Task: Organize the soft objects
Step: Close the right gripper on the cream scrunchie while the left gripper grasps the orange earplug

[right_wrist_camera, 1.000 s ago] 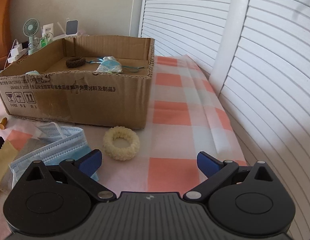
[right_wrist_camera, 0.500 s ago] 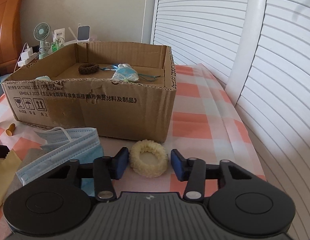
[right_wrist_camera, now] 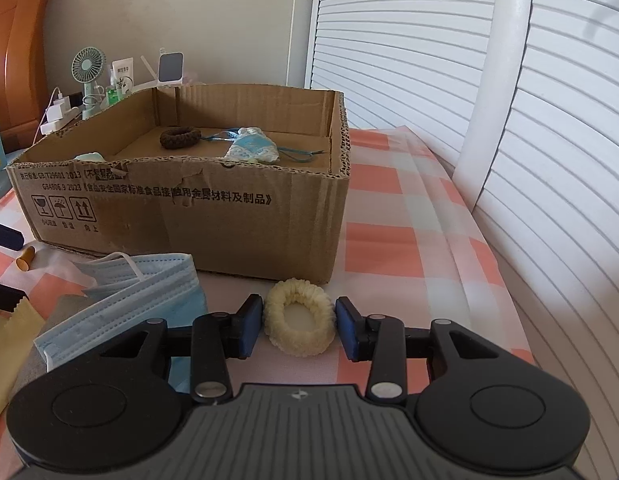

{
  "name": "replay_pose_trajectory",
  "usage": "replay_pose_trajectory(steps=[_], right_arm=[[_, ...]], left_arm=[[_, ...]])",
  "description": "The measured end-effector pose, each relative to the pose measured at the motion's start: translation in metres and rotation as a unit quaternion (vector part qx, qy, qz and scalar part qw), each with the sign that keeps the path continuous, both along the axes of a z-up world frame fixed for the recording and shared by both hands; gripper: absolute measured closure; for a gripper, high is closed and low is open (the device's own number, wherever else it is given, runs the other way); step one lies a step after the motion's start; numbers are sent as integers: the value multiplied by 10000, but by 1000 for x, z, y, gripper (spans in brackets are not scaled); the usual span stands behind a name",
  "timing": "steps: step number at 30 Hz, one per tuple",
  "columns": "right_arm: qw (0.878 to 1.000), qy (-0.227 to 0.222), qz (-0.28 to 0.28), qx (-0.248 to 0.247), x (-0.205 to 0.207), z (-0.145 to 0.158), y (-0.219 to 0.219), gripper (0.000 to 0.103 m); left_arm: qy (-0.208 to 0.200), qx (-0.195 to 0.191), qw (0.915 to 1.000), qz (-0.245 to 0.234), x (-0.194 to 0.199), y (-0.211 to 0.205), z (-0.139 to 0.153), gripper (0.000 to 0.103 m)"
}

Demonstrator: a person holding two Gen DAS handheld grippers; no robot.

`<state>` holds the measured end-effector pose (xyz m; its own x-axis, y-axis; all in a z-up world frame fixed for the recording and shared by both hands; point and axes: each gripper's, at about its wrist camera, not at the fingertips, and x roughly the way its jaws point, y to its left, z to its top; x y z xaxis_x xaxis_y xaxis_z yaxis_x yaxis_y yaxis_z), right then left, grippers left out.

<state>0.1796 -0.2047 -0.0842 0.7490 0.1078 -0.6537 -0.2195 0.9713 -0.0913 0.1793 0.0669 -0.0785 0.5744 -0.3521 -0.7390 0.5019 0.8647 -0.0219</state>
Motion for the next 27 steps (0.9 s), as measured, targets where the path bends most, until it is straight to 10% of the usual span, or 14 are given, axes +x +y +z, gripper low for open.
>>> replay_pose_trajectory(steps=[10,27], right_arm=[[10000,27,42,46,-3,1,1,58],[9999,18,108,111,-6,1,1,60]], left_arm=[[315,-364,9977,-486,3,1,5,32],[178,100,9978,-637,2,5,8,67]])
